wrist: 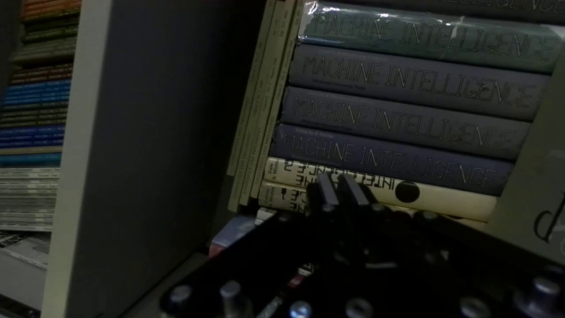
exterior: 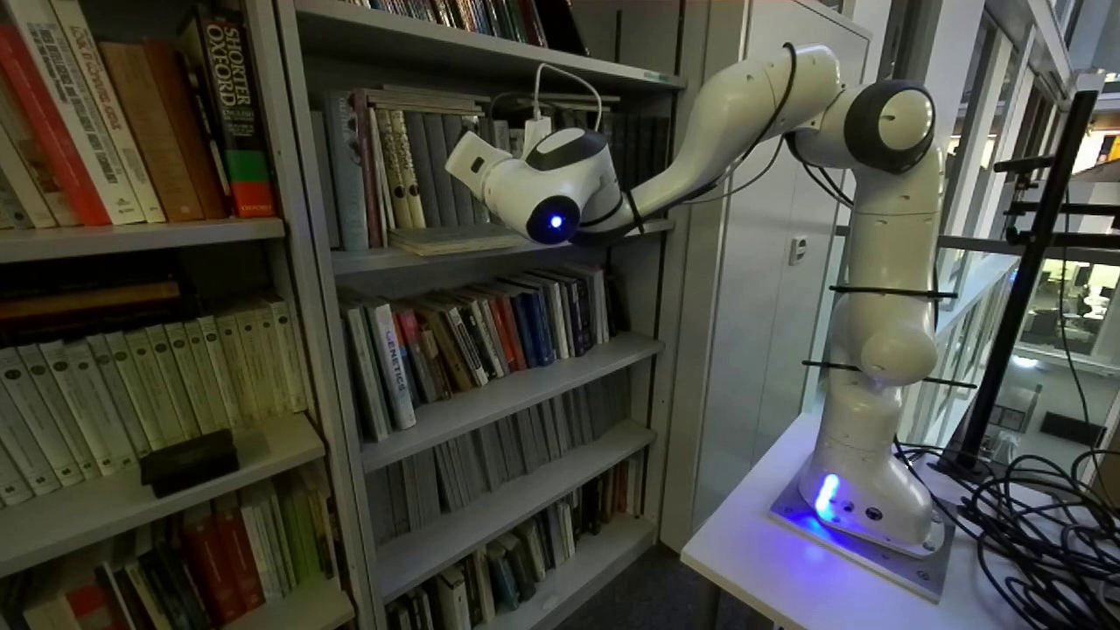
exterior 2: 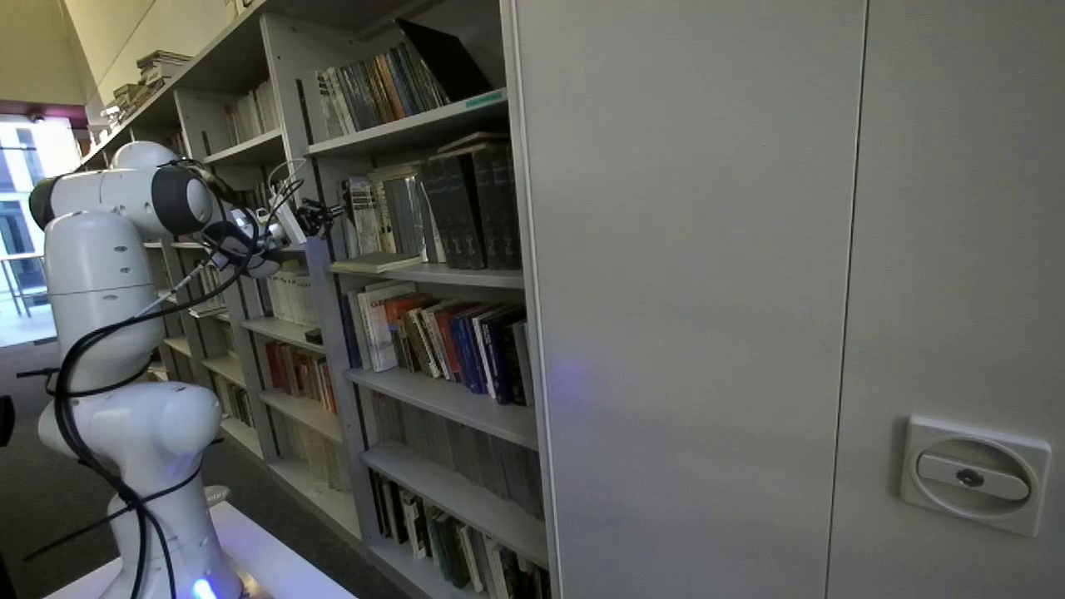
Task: Remove a book from the top of the upright books and put it on top of the books stacked on the book shelf
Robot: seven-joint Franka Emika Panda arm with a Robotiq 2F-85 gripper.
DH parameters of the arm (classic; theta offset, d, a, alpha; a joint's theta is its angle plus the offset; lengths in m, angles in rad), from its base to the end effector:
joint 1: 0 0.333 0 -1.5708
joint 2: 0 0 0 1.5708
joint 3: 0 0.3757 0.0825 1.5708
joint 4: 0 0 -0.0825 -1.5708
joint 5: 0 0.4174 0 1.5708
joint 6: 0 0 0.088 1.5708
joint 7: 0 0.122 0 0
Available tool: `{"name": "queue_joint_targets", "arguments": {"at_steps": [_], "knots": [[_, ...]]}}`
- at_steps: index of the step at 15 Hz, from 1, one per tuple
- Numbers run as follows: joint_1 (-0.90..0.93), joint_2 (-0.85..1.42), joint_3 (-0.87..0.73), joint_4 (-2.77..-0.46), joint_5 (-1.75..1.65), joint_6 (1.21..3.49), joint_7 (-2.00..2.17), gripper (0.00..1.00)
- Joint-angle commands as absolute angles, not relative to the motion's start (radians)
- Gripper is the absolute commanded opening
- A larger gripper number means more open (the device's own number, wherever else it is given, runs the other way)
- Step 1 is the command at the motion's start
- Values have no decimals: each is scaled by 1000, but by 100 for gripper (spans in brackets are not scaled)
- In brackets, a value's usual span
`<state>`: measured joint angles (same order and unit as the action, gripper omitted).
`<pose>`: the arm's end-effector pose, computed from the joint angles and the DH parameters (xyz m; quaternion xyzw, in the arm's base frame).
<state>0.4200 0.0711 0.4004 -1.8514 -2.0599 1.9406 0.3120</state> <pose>0.5089 0.4268 0.6298 0.4337 0.4226 0.4352 0.6662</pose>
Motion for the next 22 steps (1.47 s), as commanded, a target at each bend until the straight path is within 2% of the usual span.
{"name": "queue_joint_targets", "arguments": {"at_steps": [1, 7, 9, 10, 11, 13, 16, 17, 18, 19, 20, 21, 22], "knots": [[424, 103, 407, -1802, -2038, 1945, 289, 42], [394, 169, 367, -1630, -2044, 1961, 227, 88], [373, 192, 340, -1564, -2046, 1996, 184, 99], [365, 207, 328, -1534, -2040, 1998, 158, 91], [355, 216, 314, -1510, -2039, 2013, 132, 66], [336, 241, 289, -1462, -2029, 2035, 94, 64], [320, 280, 259, -1393, -2030, 2050, 51, 40], [317, 290, 251, -1375, -2029, 2054, 41, 66], [316, 297, 246, -1363, -2024, 2057, 35, 77], [316, 303, 242, -1354, -2013, 2052, 29, 78], [313, 302, 242, -1352, -1991, 2056, 38, 64], [311, 298, 242, -1358, -1966, 2061, 43, 76], [307, 288, 241, -1371, -1941, 2067, 45, 84]]}}
